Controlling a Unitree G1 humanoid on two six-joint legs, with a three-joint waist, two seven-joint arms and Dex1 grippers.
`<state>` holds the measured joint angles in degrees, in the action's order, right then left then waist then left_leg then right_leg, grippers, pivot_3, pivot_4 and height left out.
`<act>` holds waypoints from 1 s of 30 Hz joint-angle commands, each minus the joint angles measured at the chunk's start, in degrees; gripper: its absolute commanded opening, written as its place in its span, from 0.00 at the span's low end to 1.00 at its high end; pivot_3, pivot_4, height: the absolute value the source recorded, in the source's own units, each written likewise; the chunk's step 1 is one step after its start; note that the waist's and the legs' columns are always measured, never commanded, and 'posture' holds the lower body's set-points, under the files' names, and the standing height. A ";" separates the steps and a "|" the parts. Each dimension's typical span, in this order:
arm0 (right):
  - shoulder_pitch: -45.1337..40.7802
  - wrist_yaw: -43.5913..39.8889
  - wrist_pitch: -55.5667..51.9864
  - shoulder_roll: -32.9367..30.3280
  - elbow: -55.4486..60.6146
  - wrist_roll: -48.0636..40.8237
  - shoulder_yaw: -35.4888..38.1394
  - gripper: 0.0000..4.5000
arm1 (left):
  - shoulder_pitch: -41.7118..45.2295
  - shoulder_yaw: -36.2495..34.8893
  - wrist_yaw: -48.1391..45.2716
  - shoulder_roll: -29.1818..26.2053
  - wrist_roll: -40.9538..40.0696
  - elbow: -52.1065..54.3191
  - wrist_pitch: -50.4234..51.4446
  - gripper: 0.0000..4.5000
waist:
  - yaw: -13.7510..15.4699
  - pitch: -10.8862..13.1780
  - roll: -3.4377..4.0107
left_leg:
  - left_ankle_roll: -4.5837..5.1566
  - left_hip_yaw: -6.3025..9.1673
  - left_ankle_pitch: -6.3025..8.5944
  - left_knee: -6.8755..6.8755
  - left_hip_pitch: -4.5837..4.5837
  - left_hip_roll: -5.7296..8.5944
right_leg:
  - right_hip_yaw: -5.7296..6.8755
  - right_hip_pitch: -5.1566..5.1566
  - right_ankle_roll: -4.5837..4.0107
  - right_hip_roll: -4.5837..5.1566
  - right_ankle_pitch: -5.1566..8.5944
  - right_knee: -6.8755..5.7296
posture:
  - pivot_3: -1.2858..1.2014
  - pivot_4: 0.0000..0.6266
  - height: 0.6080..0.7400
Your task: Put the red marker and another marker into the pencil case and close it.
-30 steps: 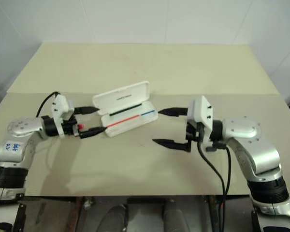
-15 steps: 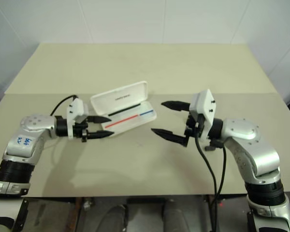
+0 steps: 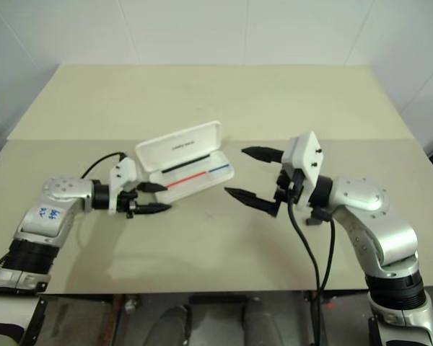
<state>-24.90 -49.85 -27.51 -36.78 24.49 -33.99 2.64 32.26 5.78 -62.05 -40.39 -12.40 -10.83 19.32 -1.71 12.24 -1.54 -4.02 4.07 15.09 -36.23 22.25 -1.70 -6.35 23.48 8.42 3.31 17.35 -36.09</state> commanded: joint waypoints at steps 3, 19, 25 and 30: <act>-0.78 0.32 1.15 0.57 2.07 -0.46 0.44 1.00 | -0.25 1.53 1.52 1.16 2.08 1.15 0.01 0.62 | -0.04 0.00 0.00 | 0.00 0.00 0.00 0.00 0.00 0.00 | 0.00 0.00 0.00 0.00 0.00 -0.01 | 0.52 0.24 1.00; -2.36 1.25 1.47 1.73 2.21 0.14 0.43 1.00 | 2.29 2.55 2.40 1.25 5.29 -3.29 -1.19 0.01 | -0.01 0.00 0.01 | 0.02 0.00 -0.01 0.01 -0.06 0.00 | 0.00 -0.01 0.00 -0.01 0.00 -0.06 | 0.52 0.24 1.00; -2.09 1.25 1.48 1.80 2.44 0.34 0.68 1.00 | 3.78 3.58 -1.09 0.98 5.37 -3.22 -3.11 0.01 | -0.03 0.00 0.00 | 0.12 0.00 -0.18 -0.02 -0.07 0.01 | 0.00 -0.01 -0.06 -0.02 -0.13 -0.10 | 0.52 0.24 1.00; -1.49 1.24 1.22 1.57 2.87 0.25 0.83 1.00 | 4.29 3.80 -6.71 0.19 4.00 -1.86 -5.38 0.01 | -0.01 0.00 0.01 | 0.13 0.00 -0.19 0.04 -0.05 0.01 | 0.00 -0.01 -0.06 -0.02 -0.14 -0.03 | 0.52 0.24 1.00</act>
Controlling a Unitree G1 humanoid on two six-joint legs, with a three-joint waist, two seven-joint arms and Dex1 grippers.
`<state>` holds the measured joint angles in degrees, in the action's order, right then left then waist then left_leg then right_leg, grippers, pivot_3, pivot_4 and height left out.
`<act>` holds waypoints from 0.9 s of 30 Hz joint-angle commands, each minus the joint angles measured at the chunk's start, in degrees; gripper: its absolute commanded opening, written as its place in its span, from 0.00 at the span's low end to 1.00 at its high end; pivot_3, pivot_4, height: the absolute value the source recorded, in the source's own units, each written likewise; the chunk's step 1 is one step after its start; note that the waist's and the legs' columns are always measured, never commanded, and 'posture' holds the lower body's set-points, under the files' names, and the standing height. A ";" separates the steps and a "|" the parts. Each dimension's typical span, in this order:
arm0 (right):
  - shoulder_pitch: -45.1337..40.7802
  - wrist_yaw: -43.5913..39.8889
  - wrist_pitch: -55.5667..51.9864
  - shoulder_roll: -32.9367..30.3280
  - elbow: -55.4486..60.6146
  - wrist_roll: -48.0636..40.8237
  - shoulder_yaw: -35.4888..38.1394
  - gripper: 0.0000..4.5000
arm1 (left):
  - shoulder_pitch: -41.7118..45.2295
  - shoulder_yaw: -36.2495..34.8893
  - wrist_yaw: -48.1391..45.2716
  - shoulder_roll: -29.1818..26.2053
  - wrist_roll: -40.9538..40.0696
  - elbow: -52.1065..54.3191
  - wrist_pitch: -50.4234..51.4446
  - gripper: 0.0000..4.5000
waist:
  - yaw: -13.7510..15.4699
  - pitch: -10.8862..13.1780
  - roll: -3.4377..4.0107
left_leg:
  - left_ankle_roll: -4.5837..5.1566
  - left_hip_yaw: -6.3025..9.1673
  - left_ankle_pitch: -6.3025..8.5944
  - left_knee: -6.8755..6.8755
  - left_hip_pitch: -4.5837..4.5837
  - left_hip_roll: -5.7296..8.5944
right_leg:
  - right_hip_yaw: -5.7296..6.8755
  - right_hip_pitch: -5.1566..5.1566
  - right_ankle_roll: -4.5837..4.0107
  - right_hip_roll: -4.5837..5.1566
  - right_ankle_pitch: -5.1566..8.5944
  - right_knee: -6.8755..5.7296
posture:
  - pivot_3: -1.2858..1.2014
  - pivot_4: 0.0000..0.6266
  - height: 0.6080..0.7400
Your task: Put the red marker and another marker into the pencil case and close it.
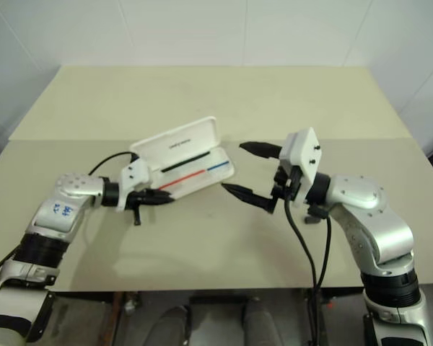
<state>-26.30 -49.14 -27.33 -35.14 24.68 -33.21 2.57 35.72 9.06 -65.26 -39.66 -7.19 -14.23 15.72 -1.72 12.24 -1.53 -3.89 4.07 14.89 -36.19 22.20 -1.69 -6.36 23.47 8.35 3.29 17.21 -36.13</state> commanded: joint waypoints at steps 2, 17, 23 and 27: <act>0.71 0.07 0.85 -0.76 3.02 -0.62 1.22 1.00 | 0.43 0.56 -6.77 -1.28 -2.23 3.45 -2.47 0.01 | 0.02 0.00 0.00 | 0.00 0.00 0.00 0.05 0.03 0.00 | 0.01 0.01 0.00 0.00 0.00 0.08 | 0.52 0.24 1.00; 6.55 -3.22 0.02 -9.87 3.69 -1.58 6.47 1.00 | -4.10 3.59 -11.82 -3.48 -1.55 16.33 -0.30 0.01 | 0.09 0.00 0.00 | 0.02 0.00 0.01 0.02 0.11 -0.01 | 0.00 0.02 0.01 0.01 0.01 0.18 | 0.52 0.24 1.00; 8.87 -2.54 -1.78 -11.09 6.14 -3.76 8.26 1.00 | -4.14 4.79 -12.27 -3.86 -0.02 15.09 -2.66 0.01 | 0.07 0.00 0.00 | 0.02 0.00 0.00 0.03 0.09 -0.01 | 0.00 0.01 0.01 0.00 0.01 0.17 | 0.52 0.24 1.00; 16.32 -5.72 -1.31 -14.60 7.80 -3.00 10.81 1.00 | -2.94 5.25 -11.72 -3.62 0.89 12.75 -3.29 0.01 | 0.28 0.00 -0.01 | 0.02 0.01 0.01 0.04 0.14 0.00 | 0.01 0.00 0.01 0.00 0.01 0.24 | 0.52 0.24 1.00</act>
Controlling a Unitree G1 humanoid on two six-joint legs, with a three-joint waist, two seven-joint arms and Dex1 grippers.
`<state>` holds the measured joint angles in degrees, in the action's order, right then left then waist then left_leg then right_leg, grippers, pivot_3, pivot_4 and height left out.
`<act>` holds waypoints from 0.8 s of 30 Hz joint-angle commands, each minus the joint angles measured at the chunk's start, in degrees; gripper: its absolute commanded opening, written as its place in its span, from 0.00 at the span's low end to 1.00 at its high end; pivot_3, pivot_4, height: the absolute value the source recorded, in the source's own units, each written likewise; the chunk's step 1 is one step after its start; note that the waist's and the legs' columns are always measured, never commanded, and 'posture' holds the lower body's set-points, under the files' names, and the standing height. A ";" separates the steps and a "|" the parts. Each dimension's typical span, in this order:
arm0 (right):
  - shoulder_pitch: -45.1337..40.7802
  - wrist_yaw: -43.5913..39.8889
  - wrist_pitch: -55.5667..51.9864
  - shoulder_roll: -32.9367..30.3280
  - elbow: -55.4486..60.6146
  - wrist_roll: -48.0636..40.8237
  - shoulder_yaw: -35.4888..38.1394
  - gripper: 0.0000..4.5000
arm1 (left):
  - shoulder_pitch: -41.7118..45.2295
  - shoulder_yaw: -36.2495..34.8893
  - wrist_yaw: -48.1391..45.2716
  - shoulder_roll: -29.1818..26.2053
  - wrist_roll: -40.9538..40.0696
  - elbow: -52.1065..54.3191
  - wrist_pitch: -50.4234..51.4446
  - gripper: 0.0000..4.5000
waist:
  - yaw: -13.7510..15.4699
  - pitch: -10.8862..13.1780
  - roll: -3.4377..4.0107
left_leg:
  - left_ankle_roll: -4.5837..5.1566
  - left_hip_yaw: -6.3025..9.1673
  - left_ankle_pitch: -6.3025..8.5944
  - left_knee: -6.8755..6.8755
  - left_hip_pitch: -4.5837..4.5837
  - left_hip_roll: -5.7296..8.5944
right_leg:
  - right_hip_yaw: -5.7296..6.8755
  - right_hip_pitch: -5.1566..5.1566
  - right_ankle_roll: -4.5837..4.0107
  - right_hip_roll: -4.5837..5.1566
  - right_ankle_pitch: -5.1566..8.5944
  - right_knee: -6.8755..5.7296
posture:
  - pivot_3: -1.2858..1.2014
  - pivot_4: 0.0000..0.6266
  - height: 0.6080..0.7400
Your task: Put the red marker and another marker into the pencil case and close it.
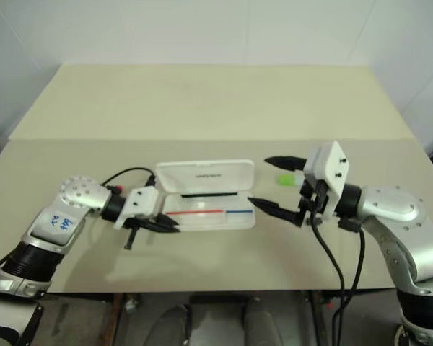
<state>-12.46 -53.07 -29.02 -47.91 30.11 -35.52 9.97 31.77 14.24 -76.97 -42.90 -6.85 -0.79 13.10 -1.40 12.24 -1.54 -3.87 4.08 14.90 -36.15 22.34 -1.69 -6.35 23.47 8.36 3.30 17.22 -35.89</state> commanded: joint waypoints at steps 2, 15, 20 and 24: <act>4.63 -2.85 1.11 -3.07 2.37 -0.57 4.28 1.00 | 1.29 0.34 0.02 -0.44 0.99 -1.25 -1.06 0.01 | -0.13 0.00 0.00 | 0.00 -0.02 0.00 -0.02 0.01 0.01 | -0.03 0.00 0.01 0.01 -0.01 0.01 | 0.52 0.24 1.00; 5.87 -5.21 2.15 -4.93 1.63 -0.14 4.67 1.00 | 2.34 1.41 1.07 0.17 2.19 -1.40 2.07 0.01 | -0.31 0.00 0.00 | 0.36 -0.04 -0.26 -0.08 -0.13 0.01 | -0.08 -0.09 -0.29 -0.04 -0.11 -0.03 | 0.52 0.24 1.00; 5.23 -4.89 2.05 -4.54 1.65 -0.19 3.93 1.00 | 2.09 0.81 0.77 0.50 0.08 0.57 5.68 0.19 | -0.31 0.00 0.00 | 0.35 -0.04 -0.26 -0.06 -0.12 0.01 | -0.08 -0.08 -0.15 -0.04 -0.18 -0.02 | 0.52 0.24 1.00; 4.18 -4.77 2.31 -4.13 1.07 0.03 3.05 1.00 | 2.31 -0.52 -0.67 1.14 -4.11 3.59 9.03 0.49 | -0.27 0.00 0.00 | 0.35 -0.04 -0.26 -0.04 -0.07 0.01 | -0.07 -0.06 -0.03 -0.04 -0.25 -0.01 | 0.52 0.24 1.00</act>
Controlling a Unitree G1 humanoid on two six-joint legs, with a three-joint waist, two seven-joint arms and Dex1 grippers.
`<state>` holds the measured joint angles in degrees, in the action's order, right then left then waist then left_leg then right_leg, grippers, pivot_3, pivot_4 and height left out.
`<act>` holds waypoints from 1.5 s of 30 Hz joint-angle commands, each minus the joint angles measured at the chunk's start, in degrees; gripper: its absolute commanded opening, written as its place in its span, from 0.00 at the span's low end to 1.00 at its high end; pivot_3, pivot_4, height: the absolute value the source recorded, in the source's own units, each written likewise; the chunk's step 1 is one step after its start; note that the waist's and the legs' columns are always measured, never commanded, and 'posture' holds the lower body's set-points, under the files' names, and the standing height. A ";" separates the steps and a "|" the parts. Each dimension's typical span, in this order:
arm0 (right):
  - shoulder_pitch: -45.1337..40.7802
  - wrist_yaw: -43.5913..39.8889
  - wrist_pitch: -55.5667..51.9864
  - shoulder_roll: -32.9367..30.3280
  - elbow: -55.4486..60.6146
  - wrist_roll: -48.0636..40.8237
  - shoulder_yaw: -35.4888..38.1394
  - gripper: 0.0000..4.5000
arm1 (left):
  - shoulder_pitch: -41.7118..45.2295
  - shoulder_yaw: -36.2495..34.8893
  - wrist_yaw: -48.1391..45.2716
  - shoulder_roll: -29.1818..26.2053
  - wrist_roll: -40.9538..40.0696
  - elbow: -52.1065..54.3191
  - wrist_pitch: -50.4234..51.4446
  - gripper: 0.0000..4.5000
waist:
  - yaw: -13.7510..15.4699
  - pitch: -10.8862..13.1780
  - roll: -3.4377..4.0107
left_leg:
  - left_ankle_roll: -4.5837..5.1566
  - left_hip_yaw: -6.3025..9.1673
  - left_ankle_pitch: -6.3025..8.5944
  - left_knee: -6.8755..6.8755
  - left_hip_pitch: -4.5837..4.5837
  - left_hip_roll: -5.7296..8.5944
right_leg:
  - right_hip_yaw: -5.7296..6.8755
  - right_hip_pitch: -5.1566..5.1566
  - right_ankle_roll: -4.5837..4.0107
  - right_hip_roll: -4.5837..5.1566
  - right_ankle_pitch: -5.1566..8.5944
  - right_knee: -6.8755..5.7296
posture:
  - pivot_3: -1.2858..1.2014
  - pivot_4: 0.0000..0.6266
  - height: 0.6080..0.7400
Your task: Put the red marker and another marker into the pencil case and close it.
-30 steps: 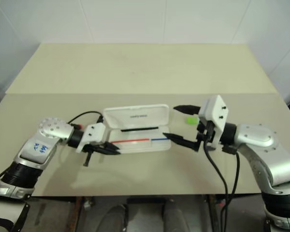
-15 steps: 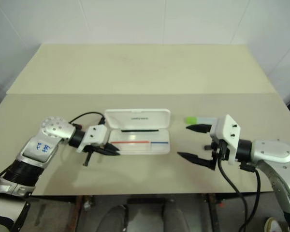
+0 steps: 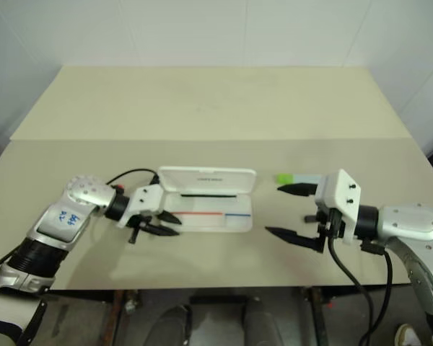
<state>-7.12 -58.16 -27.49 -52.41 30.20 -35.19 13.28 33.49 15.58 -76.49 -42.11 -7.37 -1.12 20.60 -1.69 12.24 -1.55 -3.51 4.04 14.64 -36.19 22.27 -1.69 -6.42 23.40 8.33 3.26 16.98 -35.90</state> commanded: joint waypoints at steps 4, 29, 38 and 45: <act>-2.18 0.63 1.01 1.06 0.49 0.00 -1.37 1.00 | 0.34 -2.48 -2.02 -0.42 -5.45 5.25 1.91 0.63 | -0.01 0.00 0.00 | 0.00 0.00 0.00 0.03 0.00 0.00 | 0.00 0.00 0.03 0.00 -0.02 0.01 | 0.52 0.24 1.00; -8.59 -0.16 0.08 2.41 1.24 -3.38 -3.26 1.00 | -7.69 -22.86 -5.44 -13.10 -29.30 15.79 13.87 0.99 | -0.17 0.01 -0.02 | 0.00 0.00 0.01 0.02 0.00 -0.01 | 0.00 0.01 -0.35 0.00 0.19 0.03 | 0.52 0.24 1.00; -16.77 3.55 -3.12 5.64 1.82 -8.57 -3.95 1.00 | -24.90 -37.38 -3.47 -20.65 -40.22 22.78 28.44 0.99 | -1.02 0.03 -0.04 | -0.04 0.02 0.05 0.22 -0.03 -0.10 | 0.07 0.11 -0.27 0.01 0.14 0.00 | 0.52 0.24 1.00; -17.47 2.69 -2.77 6.43 0.40 -7.91 -5.33 1.00 | -26.92 -42.50 -3.37 -24.00 -28.34 5.87 12.64 0.99 | -0.98 0.03 -0.04 | -0.05 -0.01 0.05 0.16 -0.04 -0.06 | 0.06 0.09 -1.03 0.05 0.53 0.06 | 0.52 0.24 1.00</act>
<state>-23.88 -55.18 -31.19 -46.36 30.27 -42.76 7.37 5.46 -24.30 -80.43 -64.67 -39.11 9.09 38.63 -2.67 12.27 -1.58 -3.56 4.03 14.69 -36.03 22.21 -1.74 -6.36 23.50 7.28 3.30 17.50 -35.84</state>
